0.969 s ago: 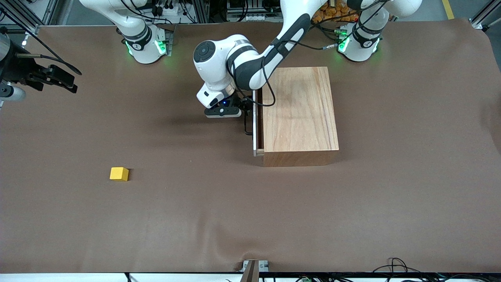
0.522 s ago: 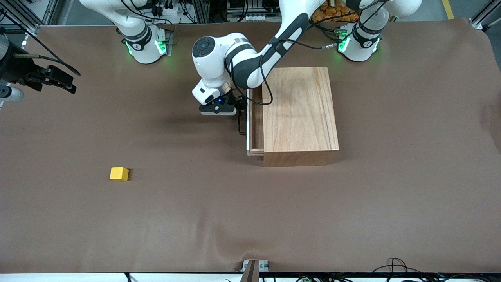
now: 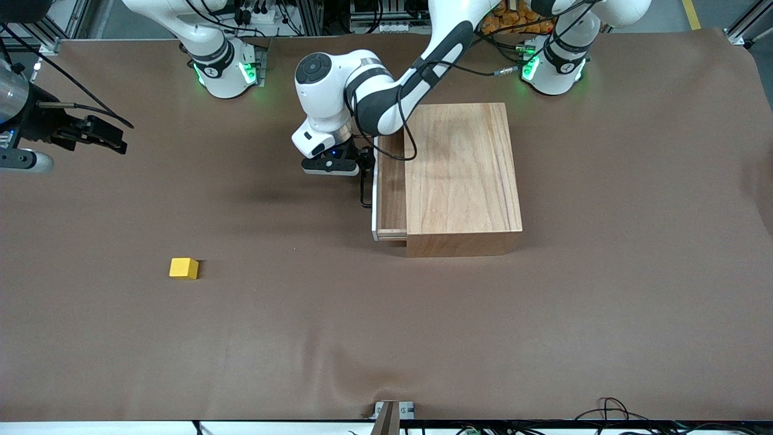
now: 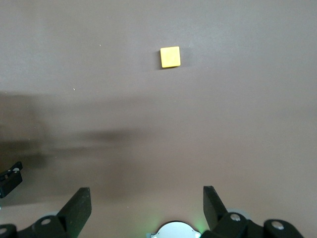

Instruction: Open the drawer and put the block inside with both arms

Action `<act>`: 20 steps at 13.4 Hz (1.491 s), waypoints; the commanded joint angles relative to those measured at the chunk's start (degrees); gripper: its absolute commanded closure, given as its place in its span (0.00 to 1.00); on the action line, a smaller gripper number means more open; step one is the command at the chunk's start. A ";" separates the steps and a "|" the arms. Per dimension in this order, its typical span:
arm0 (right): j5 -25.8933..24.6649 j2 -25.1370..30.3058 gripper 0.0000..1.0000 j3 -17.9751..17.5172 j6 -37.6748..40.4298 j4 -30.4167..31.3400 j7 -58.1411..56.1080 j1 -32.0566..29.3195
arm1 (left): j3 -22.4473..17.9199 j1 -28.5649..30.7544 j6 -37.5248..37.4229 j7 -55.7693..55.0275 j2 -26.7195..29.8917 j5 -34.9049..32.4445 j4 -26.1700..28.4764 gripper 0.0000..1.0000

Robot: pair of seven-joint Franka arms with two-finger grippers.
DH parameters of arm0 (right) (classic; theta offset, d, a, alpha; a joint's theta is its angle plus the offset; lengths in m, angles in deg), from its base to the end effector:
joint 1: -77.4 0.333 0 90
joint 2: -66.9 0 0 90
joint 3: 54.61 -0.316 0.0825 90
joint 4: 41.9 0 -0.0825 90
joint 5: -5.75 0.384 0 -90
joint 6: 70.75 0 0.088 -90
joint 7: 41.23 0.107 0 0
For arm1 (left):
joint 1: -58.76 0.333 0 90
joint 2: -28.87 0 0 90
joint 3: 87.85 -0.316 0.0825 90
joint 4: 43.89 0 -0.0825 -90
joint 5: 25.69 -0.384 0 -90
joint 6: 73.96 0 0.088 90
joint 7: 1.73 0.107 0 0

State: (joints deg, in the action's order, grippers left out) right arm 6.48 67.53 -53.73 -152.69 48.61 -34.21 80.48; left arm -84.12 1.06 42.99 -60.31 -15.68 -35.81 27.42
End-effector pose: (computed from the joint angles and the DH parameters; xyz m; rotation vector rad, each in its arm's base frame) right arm 0.5348 0.0220 0.6151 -3.1296 0.1303 0.2183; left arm 0.3794 -0.6498 0.3029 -3.0941 0.1689 -0.1676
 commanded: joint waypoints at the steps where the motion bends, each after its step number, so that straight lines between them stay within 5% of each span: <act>1: -0.11 -1.94 0.00 0.18 0.90 -1.66 0.01 -0.36 | 1.10 -0.74 2.41 -1.45 -0.98 -0.08 -1.17 0.00; 8: -0.11 -5.81 0.00 0.18 -0.94 -1.40 -0.16 -0.18 | 1.98 -0.83 8.03 -1.54 -1.24 -0.08 -1.26 0.00; 20: -0.55 -9.23 0.00 0.26 -30.20 17.24 -0.34 -0.45 | 2.60 -0.22 9.27 -1.36 3.49 4.58 -0.82 0.00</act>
State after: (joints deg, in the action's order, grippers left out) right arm 6.46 59.51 -53.26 -180.59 64.85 -34.21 80.32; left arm -81.31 0.57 52.77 -60.59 -15.06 -32.34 25.83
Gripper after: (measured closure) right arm 0.000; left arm 0.000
